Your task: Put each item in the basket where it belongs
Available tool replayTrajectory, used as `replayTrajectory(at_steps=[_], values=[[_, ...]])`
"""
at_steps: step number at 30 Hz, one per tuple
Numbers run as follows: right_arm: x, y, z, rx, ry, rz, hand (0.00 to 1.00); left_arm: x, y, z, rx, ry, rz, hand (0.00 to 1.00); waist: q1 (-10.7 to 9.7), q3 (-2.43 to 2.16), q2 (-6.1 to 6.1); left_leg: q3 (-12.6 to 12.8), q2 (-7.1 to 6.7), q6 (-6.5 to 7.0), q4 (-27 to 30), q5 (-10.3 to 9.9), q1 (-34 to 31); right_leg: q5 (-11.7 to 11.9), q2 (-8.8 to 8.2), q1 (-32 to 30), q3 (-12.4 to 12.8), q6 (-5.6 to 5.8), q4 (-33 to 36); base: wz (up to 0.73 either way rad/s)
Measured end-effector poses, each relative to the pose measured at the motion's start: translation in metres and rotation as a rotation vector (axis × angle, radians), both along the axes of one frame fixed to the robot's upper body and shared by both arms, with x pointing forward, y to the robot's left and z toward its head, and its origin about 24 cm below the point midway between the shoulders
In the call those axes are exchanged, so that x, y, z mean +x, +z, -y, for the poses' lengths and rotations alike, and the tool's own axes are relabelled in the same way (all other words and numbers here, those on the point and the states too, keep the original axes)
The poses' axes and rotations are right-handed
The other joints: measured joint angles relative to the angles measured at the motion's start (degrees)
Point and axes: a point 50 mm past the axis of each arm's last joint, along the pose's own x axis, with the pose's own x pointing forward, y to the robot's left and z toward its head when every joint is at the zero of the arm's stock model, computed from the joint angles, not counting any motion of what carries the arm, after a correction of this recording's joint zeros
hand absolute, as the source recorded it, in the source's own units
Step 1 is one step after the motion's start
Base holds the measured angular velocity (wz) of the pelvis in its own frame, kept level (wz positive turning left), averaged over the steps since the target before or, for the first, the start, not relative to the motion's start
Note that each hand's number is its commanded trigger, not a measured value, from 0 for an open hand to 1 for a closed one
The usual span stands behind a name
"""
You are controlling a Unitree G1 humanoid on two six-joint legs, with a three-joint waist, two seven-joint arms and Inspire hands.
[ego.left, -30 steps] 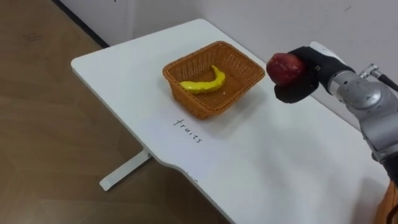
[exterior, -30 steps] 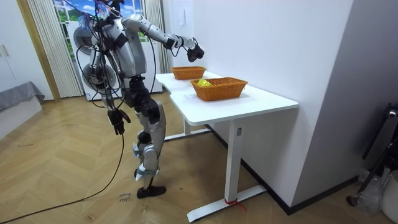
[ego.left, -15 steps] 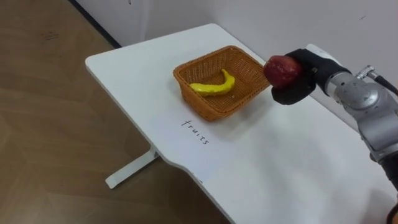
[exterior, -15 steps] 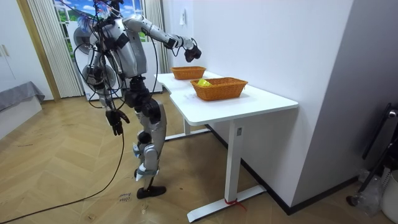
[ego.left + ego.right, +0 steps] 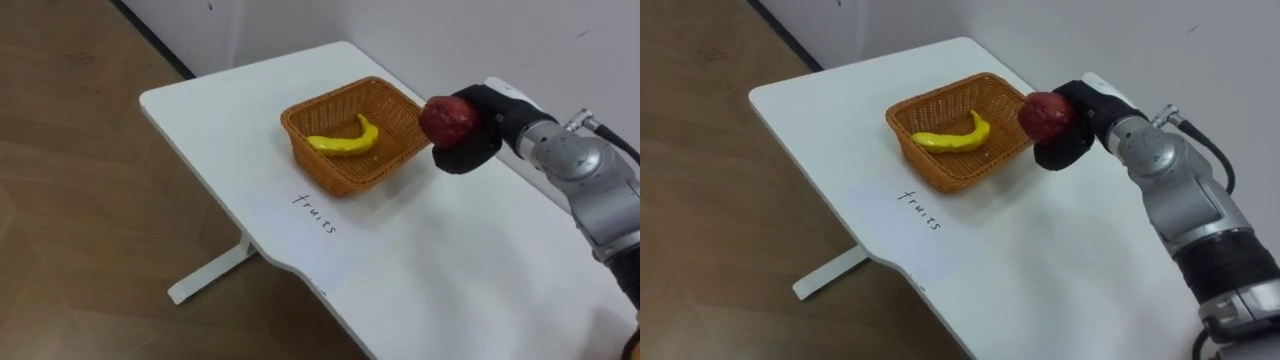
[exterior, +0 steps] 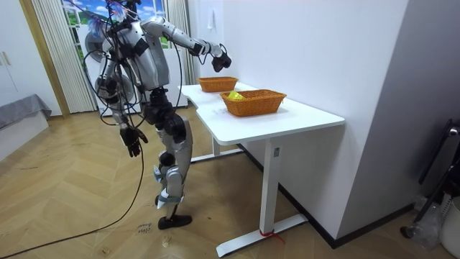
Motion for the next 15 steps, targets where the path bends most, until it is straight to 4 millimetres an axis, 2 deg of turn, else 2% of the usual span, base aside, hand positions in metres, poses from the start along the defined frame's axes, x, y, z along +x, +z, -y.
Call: replayTrajectory(at_steps=[5,9,15], values=[[0.0,0.0,0.0,0.005,-0.003,-0.001,1.0,-0.005,0.002,0.001,-0.011,-0.003,-0.005,0.0,0.4,0.02,-0.18,-0.8,-0.49,0.03,0.5,0.0,-0.4,-0.1,-0.16,0.1,-0.4,0.17,0.0,0.08],[0.0,0.0,0.001,0.003,-0.007,-0.001,1.0,-0.004,0.004,0.0,-0.007,-0.008,0.007,0.0,1.6,0.08,-0.31,-1.9,-1.05,-0.25,0.7,0.1,-1.2,-0.3,-0.39,-0.4,-1.0,0.46,0.0,0.09],[0.005,-0.003,0.012,-0.009,-0.06,-0.022,1.0,-0.004,0.005,-0.003,0.001,-0.013,0.006,0.0,2.9,0.55,-1.54,-3.2,-1.71,0.08,1.6,0.1,-2.1,-0.5,-0.53,-0.5,-1.4,0.6,0.1,0.13]])
